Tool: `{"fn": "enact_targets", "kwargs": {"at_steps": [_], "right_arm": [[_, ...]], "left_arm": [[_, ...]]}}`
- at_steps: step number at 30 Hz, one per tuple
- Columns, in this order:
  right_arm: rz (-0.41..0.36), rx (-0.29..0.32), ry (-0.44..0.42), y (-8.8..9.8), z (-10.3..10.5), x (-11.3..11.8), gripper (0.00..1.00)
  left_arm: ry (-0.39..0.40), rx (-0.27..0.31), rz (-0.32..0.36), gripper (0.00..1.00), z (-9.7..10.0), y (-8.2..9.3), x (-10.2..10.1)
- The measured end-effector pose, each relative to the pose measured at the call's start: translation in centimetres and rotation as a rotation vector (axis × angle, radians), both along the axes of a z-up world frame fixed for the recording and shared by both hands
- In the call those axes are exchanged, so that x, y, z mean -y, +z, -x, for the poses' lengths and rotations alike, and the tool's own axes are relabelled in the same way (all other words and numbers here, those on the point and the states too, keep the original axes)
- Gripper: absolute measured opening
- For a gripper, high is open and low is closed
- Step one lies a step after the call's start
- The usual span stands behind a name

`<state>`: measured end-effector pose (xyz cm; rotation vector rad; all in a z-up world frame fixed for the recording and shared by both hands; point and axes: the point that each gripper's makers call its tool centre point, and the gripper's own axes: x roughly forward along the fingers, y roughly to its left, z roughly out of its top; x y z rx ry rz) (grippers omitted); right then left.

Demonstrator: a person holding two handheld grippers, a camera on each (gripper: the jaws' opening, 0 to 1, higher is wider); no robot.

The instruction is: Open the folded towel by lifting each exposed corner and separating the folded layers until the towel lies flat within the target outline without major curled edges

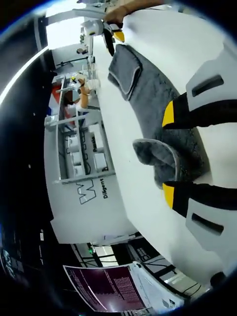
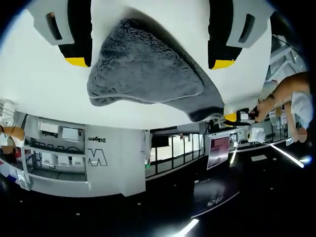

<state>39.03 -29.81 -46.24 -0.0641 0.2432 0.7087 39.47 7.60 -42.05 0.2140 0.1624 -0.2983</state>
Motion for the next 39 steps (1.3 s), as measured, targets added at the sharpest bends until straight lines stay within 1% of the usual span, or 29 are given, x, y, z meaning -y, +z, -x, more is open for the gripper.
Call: {"fn": "enact_targets", "kwargs": {"at_steps": [2,4,7,10,11,12,13,14,16,19,20,21,22,23,26,28,32,33,36,39], "right_arm": [[0.002,-0.001,-0.001,-0.1,0.0,0.0,0.99],[0.001,-0.001,-0.001,0.0,0.0,0.0,0.99],[0.004,0.001,-0.003,0.0,0.1,0.0,0.99],[-0.001,-0.001,-0.005,0.0,0.1,0.1,0.99],[-0.005,-0.001,-0.005,0.0,0.0,0.1,0.99],[-0.014,-0.004,-0.006,0.0,0.0,0.1,0.99],[-0.014,-0.009,-0.007,0.0,0.0,0.1,0.99],[-0.009,-0.010,-0.009,-0.1,0.0,0.2,0.99],[-0.001,-0.010,-0.013,-0.2,-0.1,0.3,0.99],[-0.005,-0.006,-0.008,-0.1,0.1,0.1,0.99],[-0.005,-0.005,-0.006,-0.1,0.2,0.0,0.99],[-0.005,-0.004,-0.005,0.0,0.2,0.0,0.99],[-0.004,-0.004,-0.004,0.0,0.1,0.0,0.99],[-0.003,-0.004,-0.003,-0.1,0.2,-0.1,0.99],[-0.001,-0.005,-0.001,0.0,0.0,0.0,0.99],[0.001,-0.005,0.000,0.0,-0.3,0.1,0.99],[0.002,-0.006,0.001,0.1,-0.6,0.2,0.99],[0.001,-0.007,0.001,0.1,-0.6,0.3,0.99],[-0.002,-0.007,-0.002,0.2,-0.9,0.5,0.99],[-0.005,-0.014,-0.009,0.0,-0.8,0.6,0.99]], "left_arm": [[-0.021,0.009,-0.008,0.49,-0.5,0.2,0.6],[-0.042,-0.004,-0.029,0.49,-0.9,-0.1,1.3],[-0.055,-0.004,-0.058,0.47,-2.0,-0.3,2.1],[-0.070,-0.015,-0.092,0.40,-3.3,-0.4,2.9],[-0.076,-0.020,-0.106,0.36,-3.7,-0.5,3.1],[-0.067,-0.020,-0.137,0.32,-4.0,-0.5,3.2],[-0.056,-0.020,-0.157,0.30,-4.5,-0.6,3.2],[-0.056,-0.020,-0.162,0.30,-4.7,-0.6,3.2],[-0.062,-0.046,-0.206,0.29,-5.4,-1.2,3.9],[-0.061,-0.074,-0.244,0.21,-6.2,-2.0,3.9],[-0.054,-0.090,-0.268,0.15,-6.3,-2.4,3.7],[-0.020,-0.098,-0.288,0.10,-6.6,-2.5,3.1],[0.004,-0.084,-0.289,0.04,-6.9,-2.4,2.7],[-0.003,-0.083,-0.285,0.02,-7.0,-2.4,2.8],[0.015,-0.094,-0.272,0.02,-7.3,-2.5,2.1],[0.026,-0.081,-0.268,0.02,-7.2,-2.1,1.7],[0.067,-0.062,-0.302,0.02,-7.5,-1.2,0.3],[0.095,-0.055,-0.317,0.02,-7.7,-0.8,-0.6],[0.121,-0.071,-0.319,0.02,-8.2,-0.7,-1.6],[0.170,-0.086,-0.356,0.02,-8.7,-0.9,-3.0]]}}
